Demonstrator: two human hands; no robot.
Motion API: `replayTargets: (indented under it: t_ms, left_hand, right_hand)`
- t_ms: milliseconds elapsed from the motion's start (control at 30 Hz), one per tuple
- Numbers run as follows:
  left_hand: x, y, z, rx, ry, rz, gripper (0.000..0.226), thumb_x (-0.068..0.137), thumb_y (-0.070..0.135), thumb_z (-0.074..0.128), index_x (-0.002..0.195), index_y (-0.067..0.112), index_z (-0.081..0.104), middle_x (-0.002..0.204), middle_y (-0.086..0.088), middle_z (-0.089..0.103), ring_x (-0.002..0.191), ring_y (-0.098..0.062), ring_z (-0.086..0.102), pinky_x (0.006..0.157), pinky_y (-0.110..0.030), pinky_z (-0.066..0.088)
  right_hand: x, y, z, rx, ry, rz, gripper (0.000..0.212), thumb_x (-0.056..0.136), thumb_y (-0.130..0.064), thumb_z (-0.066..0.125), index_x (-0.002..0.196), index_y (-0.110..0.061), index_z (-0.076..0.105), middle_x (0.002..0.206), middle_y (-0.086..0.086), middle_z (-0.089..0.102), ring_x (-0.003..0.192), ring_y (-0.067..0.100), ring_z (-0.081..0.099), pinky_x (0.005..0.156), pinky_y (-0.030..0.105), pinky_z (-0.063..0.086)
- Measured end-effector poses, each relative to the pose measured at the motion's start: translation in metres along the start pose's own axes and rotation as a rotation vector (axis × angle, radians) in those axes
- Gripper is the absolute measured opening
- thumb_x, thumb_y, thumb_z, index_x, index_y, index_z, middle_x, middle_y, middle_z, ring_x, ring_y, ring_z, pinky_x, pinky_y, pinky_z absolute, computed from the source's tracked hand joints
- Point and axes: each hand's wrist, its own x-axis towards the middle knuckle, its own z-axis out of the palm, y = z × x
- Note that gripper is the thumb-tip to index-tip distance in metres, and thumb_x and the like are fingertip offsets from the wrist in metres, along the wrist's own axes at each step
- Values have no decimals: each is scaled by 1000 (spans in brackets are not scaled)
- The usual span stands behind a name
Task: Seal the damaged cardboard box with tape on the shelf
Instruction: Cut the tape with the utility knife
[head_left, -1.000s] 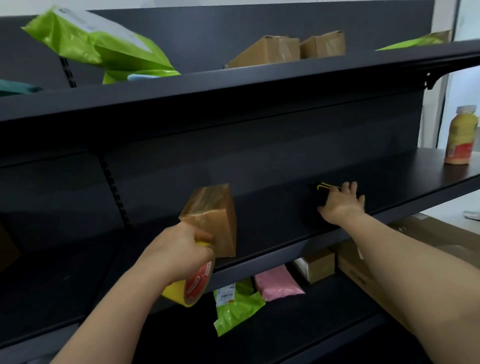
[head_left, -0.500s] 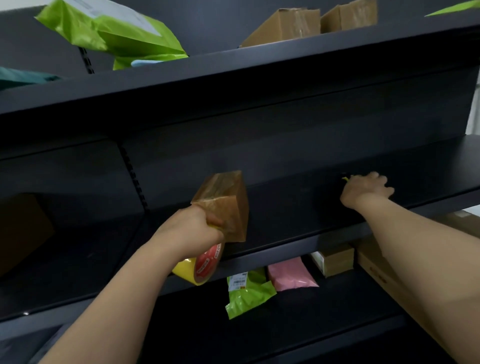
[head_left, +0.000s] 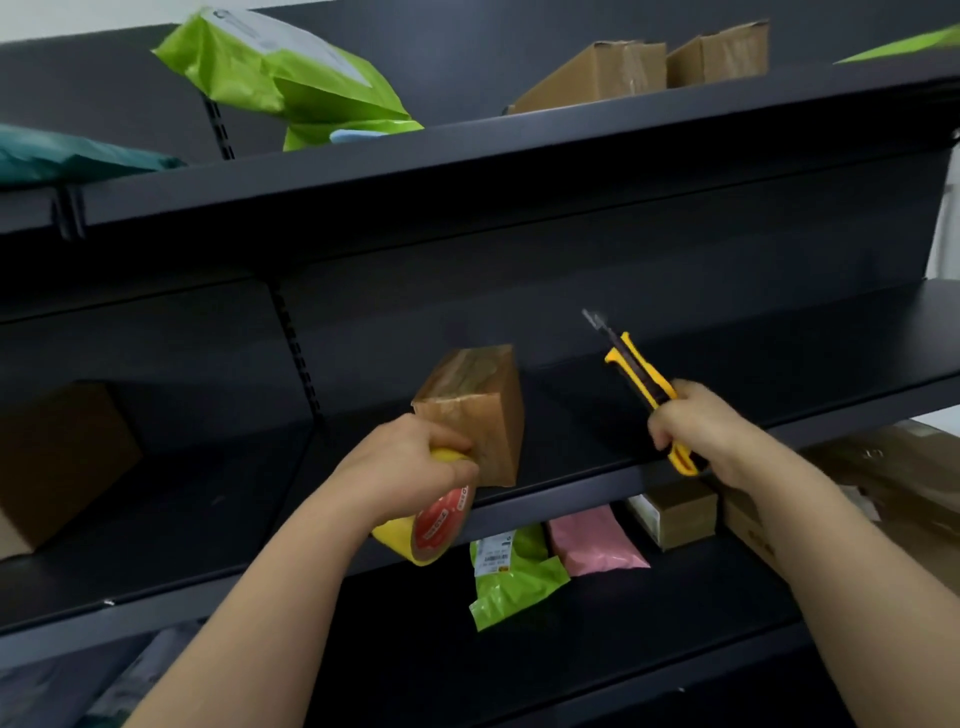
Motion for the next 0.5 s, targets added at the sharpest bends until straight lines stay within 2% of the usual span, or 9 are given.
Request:
replayTargets:
  t_ms: [67,100,200,267,333,400,500]
  left_hand:
    - [-2,-6,0,-44,4,10,39,81,51,67,119,44,66,127,14,59,109,-12,57,91,-34,52]
    - [-4,-8,0,-63,9,12,40,81,51,67,120,43,65,125,14,59,106,-12,57,90,-34,53]
    - [-6,-12,-1,-87,37,17,46,80,50,69,123,35,57,118,10,55,101,-15,56,88,-39,55]
    - [-7,-15,0,-92,47,26,53,80,48,70,126,33,49,118,8,52,102,-17,54,90,-41,54]
    - [-9,-18,0,-111,49,39,57,80,46,70,129,32,45,119,6,51,103,-19,53,91,-42,53]
    - [-10,-19,0,-123,53,52,56,81,43,70,129,31,43,116,4,52,103,-20,53,91,-43,53]
    - [-10,-21,-1,-111,61,80,54,81,41,70,127,30,43,115,4,52,103,-20,54,89,-41,53]
  right_hand:
    - [-30,-5,9,242,-103,-56,39,73,12,54,106,-7,57,93,12,66,83,25,63,69,35,49]
    - [-43,-8,14,291,-162,-86,35,74,11,54,102,-8,57,88,12,66,75,23,63,66,32,48]
    - [-74,-14,35,333,-262,-173,2,89,-7,60,90,-8,58,72,12,59,56,19,55,57,30,44]
    - [-82,-11,47,252,-250,-231,17,93,-27,64,91,-11,63,70,6,63,58,15,59,57,26,46]
    - [-86,-8,58,162,-204,-268,18,87,-29,71,90,-13,64,74,1,70,66,13,67,63,27,51]
    - [-88,-8,66,35,-151,-313,19,81,-28,76,87,-16,62,81,2,71,77,18,69,72,36,53]
    - [-94,-12,73,-207,-28,-383,26,77,-39,77,81,-22,59,77,0,65,72,17,61,69,42,51]
